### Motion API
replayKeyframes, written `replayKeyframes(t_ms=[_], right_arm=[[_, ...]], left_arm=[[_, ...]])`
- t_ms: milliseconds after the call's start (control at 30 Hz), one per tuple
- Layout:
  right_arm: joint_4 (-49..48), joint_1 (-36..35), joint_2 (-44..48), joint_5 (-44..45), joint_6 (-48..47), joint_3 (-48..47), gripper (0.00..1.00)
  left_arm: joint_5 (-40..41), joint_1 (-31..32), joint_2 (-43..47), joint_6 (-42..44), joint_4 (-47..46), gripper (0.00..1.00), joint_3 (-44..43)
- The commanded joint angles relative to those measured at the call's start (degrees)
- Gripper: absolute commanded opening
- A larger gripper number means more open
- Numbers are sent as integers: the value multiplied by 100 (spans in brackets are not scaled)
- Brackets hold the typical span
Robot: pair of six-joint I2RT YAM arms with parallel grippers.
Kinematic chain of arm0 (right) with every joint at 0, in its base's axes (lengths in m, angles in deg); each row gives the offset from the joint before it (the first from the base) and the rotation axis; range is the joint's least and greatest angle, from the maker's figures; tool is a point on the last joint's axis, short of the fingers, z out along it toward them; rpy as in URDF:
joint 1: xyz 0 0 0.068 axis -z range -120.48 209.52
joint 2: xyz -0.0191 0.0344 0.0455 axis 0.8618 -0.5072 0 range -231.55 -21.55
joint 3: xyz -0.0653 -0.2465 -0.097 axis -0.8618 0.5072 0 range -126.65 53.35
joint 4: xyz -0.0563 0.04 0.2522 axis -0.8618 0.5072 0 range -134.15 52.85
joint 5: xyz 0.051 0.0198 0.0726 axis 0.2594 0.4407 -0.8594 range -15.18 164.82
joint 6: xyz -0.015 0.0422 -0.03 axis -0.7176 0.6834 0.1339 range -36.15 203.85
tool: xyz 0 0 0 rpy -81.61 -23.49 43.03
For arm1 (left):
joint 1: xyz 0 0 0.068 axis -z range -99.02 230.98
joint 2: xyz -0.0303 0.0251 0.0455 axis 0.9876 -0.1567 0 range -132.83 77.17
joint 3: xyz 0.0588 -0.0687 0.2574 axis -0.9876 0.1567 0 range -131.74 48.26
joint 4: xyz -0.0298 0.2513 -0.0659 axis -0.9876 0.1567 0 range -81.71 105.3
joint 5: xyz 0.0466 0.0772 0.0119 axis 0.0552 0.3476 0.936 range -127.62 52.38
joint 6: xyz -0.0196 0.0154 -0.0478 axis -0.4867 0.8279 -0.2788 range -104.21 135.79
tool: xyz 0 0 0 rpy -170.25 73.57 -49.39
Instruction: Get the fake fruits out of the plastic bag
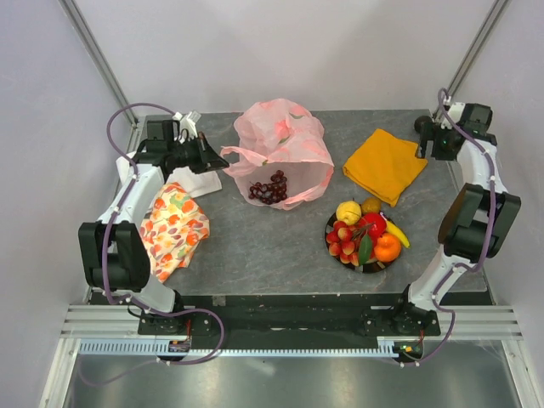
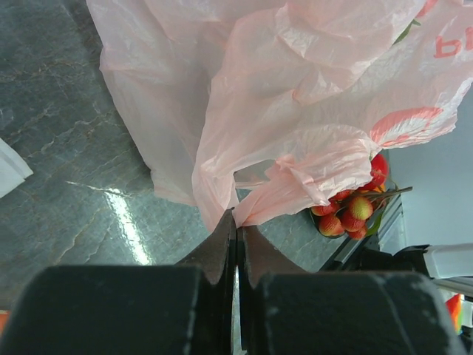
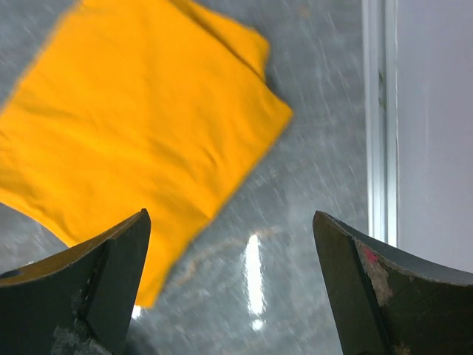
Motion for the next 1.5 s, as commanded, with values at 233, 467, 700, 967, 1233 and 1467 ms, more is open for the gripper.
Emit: replayKeyframes(t_ms=[233,467,700,967,1233,1467], right_arm=[[-1570,-2436,-2,1633,-495,-974,98],[-1983,-2982,-1056,2854,217,-1934,98],[-2063,-2359,-1752,2374,690,-2189,95],[-1729,-1700,-2375,649,1270,-2926,86],[-2045,-1708,-3122,2001,1395,-3664,95],[-2300,-1708,-4036,2301,1193,-4781,97]], left_arm=[[-599,-62,-14,961,318,2,-503],[-582,-88,74,1339,695,2,-555],[-520,-132,267,1647,863,2,-477],[-502,-123,742,1612,863,2,-11],[-450,-123,1217,1709,977,2,315],[-502,-132,1103,1744,1039,2,402]])
